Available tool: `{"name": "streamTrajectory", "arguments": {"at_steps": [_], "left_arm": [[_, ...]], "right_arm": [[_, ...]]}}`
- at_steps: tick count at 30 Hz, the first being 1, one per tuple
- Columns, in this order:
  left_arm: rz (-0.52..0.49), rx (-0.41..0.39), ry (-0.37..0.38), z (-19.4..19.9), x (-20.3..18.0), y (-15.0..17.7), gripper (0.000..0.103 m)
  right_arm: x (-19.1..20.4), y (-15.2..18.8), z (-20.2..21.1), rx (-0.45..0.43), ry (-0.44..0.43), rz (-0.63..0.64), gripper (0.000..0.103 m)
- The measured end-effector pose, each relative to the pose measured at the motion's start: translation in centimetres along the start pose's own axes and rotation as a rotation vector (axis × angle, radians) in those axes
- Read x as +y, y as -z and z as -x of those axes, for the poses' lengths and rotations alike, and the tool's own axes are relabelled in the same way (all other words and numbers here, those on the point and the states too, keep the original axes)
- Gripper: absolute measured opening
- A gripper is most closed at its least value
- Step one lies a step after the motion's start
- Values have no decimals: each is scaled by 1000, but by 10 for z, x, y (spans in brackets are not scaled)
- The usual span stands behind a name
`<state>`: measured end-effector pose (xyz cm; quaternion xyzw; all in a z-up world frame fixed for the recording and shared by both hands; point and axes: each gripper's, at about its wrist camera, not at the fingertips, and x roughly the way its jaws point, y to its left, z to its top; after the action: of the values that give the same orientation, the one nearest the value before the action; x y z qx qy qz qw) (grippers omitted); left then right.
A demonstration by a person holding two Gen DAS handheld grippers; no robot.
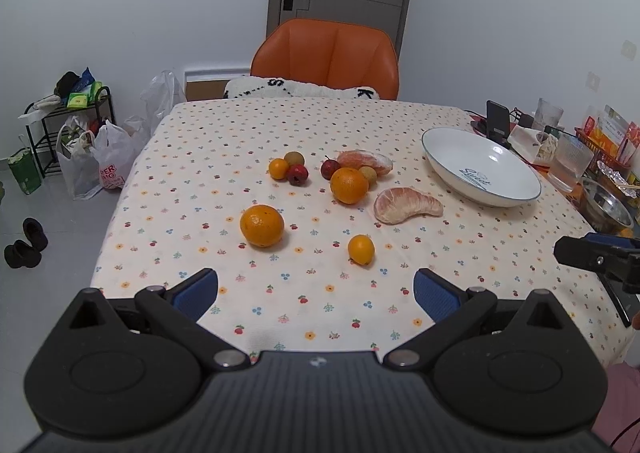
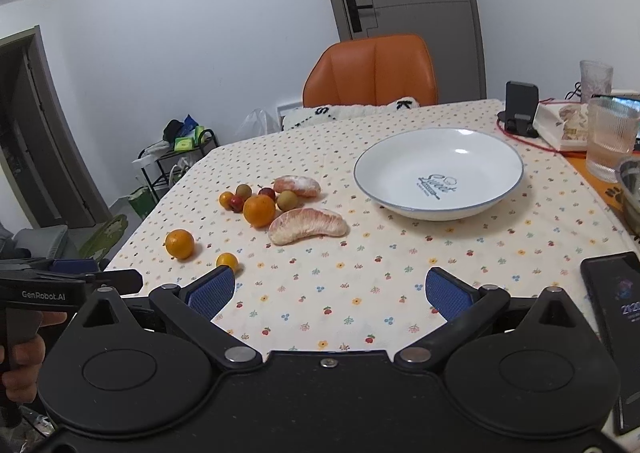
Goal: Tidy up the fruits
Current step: 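Close the left gripper on the small orange fruit while the right gripper approaches the pomelo segment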
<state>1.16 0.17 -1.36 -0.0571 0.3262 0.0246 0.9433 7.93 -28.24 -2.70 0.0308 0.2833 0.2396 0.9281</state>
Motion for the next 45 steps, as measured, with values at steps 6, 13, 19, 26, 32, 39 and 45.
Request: {"name": "streamTrajectory", "arguments": {"at_steps": [6,13,19,26,32,39,45], "left_arm": [[6,0,2,-13,2,-2,103],[22,-13,19,-29,3,-2,101],[59,-34,30,-40,4,-6,97],[48,-17,61,-57,-4,-8,87],[51,5,87,-74,-8,-10,71],[45,32,107,-92,-16,-12,58],[24,75,119,-110,-22,-13,39]], "right_arm": [[-2,2,-16,29,-18,-10,103],[-7,2,-32,48,-31,-23,103],[-12,-1,-45,59,-35,-31,103],[-13,-4,-62,75,-39,-29,103],[-16,-7,-73,85,-38,-26,103],[-19,-12,-85,96,-37,-27,103],[-19,-15,-96,111,-34,-24,103]]}}
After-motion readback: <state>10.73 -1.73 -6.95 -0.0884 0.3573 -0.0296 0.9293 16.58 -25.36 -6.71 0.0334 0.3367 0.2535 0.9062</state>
